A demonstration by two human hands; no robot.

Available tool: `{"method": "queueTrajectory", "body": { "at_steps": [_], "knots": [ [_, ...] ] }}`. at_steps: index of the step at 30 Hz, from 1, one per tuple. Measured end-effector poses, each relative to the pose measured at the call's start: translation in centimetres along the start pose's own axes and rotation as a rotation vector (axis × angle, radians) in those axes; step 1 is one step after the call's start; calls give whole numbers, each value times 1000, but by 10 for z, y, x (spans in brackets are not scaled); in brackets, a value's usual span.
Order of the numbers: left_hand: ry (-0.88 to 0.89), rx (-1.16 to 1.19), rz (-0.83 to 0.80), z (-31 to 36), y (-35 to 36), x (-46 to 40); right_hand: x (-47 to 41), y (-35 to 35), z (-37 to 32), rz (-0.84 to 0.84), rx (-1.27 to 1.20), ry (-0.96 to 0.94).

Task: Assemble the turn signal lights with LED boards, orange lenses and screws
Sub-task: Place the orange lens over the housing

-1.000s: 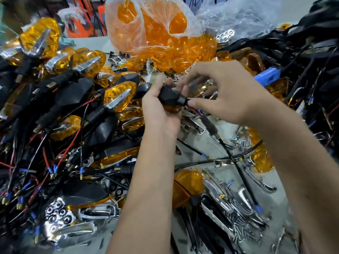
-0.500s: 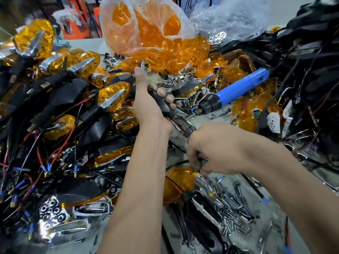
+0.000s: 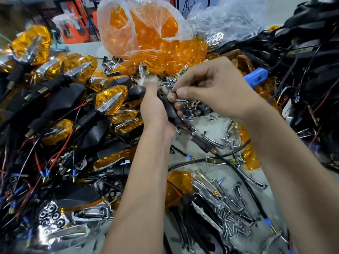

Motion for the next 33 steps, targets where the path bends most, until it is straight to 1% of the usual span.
{"method": "queueTrajectory", "body": {
  "at_steps": [3,6,8,11,15,18,25,30,33],
  "knots": [
    [13,-78,-49,-2,0,-1,-3,0,13,146,-60,-59],
    [60,-140,-87,-3,-3,-3,-2,-2,27,195,-152,-24],
    [72,-159,-109,-4,-3,-3,0,-2,33,179,-174,15],
    [94,-204,-101,-4,-4,-2,0,0,38,152,-173,34],
    [148,-275,-87,-5,-3,-1,2,-1,40,82,-207,18],
    [189,-334,-73,-5,-3,0,2,0,39,79,-208,-6],
    [195,-326,-102,-5,-2,2,1,9,38,65,-238,7],
    [227,-355,-89,-7,-2,0,1,8,40,68,-183,34],
    [225,-367,-69,-8,-3,-1,2,4,40,86,-103,48]
  ]
}}
Point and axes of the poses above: each hand's wrist, its own x-axis away from the middle knuckle, its own y-axis out of the palm, z = x × y, the point moved 1 cm from there along -x, towards the middle knuckle, and after that the axes turned 5 degrees about -x, right-handed, at the moved point
